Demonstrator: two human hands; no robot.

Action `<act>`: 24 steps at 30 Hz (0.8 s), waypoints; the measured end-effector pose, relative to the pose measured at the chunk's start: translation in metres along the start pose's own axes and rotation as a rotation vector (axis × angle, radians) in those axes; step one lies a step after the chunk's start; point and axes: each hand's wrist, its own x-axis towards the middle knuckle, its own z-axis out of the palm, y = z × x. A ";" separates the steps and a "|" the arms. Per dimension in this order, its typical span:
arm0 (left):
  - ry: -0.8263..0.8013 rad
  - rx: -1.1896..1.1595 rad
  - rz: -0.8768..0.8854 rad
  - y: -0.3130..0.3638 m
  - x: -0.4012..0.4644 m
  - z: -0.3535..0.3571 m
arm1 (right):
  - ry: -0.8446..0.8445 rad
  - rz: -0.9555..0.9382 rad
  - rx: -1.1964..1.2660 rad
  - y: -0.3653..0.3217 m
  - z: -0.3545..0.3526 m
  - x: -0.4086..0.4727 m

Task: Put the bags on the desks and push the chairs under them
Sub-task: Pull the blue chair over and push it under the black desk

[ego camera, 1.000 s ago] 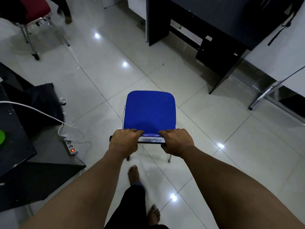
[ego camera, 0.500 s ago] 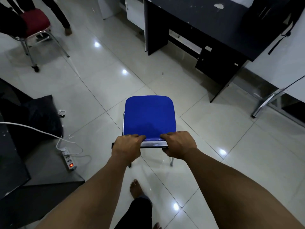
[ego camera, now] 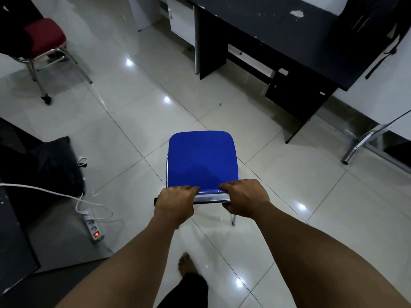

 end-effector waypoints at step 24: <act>-0.048 -0.043 0.008 -0.047 0.077 -0.017 | -0.022 0.012 -0.009 0.027 -0.025 0.086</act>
